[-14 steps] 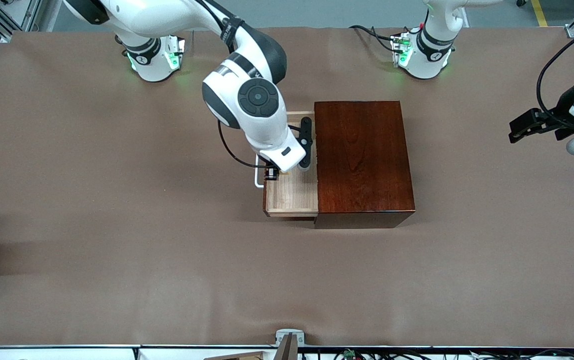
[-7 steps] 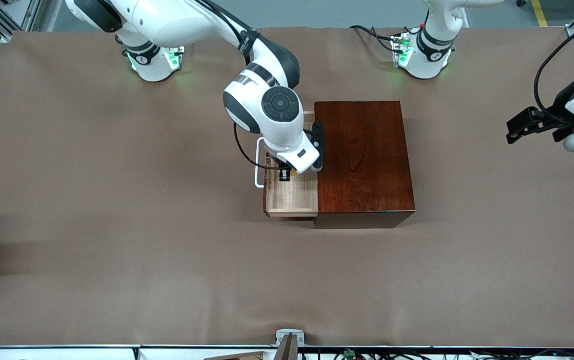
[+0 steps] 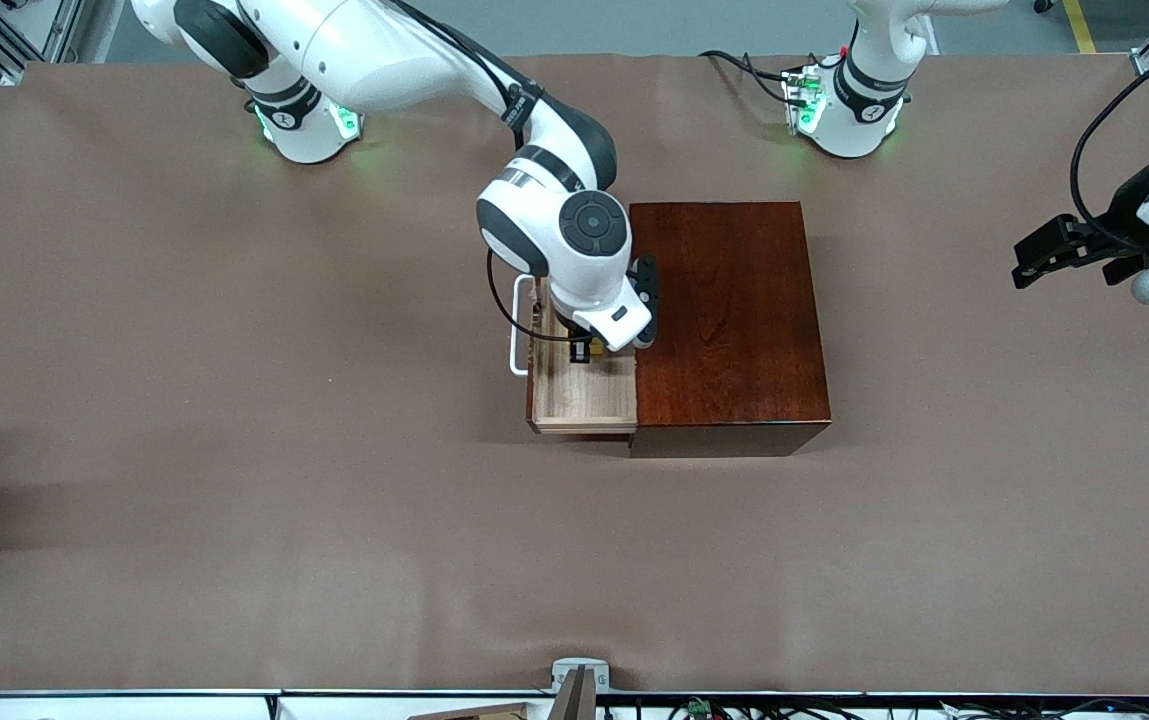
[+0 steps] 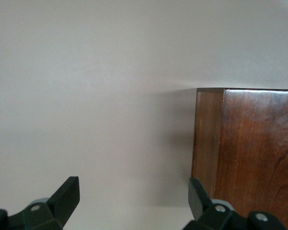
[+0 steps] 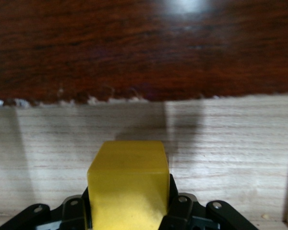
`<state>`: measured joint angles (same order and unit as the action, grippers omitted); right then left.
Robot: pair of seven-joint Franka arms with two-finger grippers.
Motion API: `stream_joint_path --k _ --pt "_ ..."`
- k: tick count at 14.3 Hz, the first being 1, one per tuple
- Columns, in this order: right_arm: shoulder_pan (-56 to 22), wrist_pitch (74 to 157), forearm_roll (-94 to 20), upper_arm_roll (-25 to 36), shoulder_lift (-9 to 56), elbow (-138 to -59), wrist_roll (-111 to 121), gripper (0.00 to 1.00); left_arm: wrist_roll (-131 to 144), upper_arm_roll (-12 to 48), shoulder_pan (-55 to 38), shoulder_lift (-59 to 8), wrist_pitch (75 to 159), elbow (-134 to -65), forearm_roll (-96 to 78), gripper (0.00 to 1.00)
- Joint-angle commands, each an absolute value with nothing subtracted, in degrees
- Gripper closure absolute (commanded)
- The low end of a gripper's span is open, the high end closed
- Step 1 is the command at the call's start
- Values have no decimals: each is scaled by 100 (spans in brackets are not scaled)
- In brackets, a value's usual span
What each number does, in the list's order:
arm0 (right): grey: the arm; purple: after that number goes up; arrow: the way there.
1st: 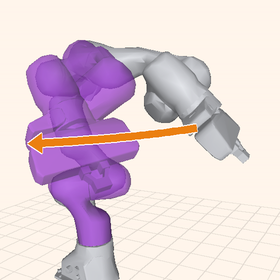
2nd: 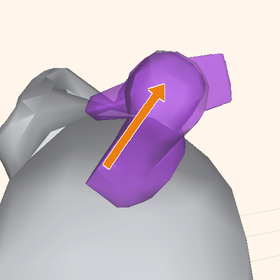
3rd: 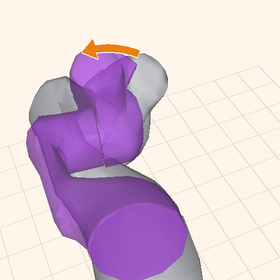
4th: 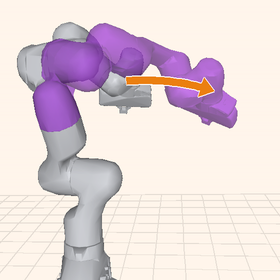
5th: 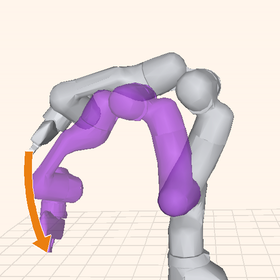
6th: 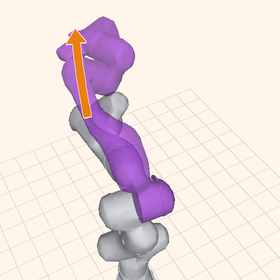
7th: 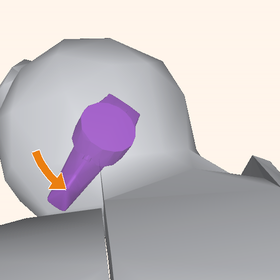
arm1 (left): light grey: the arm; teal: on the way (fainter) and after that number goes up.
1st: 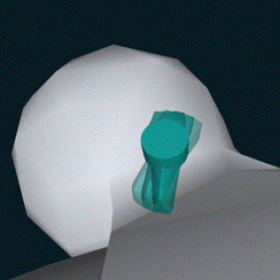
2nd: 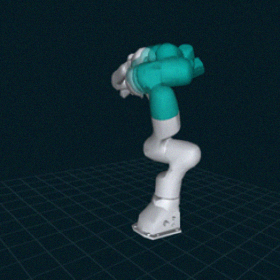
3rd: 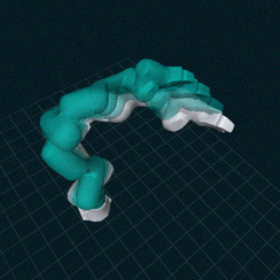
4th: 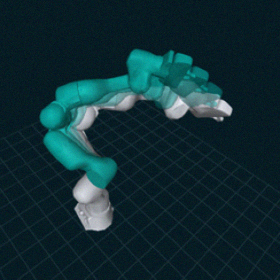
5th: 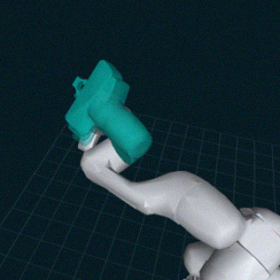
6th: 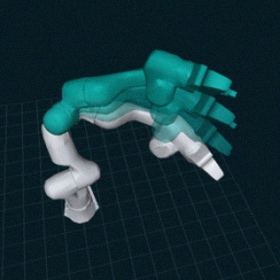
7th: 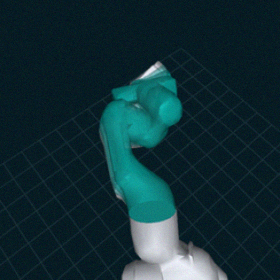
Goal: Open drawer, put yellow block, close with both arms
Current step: 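Lower the yellow cube into the open drawer and open the right gripper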
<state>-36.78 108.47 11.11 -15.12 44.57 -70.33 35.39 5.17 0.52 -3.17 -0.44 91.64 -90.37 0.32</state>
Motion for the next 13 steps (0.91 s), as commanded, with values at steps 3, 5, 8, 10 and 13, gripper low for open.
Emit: stream_joint_path --k 3,5,8,10,13 --pt "-3762 10749 1336 -1441 4448 -6882 3401 0 396 35 -334 62 9202 -9149 -88 0" --pt "-3753 10705 1327 -1450 4351 -6882 3410 0 404 35 -334 62 9193 -9149 -88 0" --pt "-3744 10258 1292 -1485 4071 -6855 3401 0 404 44 -343 70 9193 -9149 -88 0" --pt "-3735 10065 1292 -1485 3781 -6864 3401 0 404 44 -343 70 9193 -9149 -88 0" --pt "-3569 9582 1318 -1433 3359 -6873 3393 0 404 44 -351 62 9185 -9149 -88 0"
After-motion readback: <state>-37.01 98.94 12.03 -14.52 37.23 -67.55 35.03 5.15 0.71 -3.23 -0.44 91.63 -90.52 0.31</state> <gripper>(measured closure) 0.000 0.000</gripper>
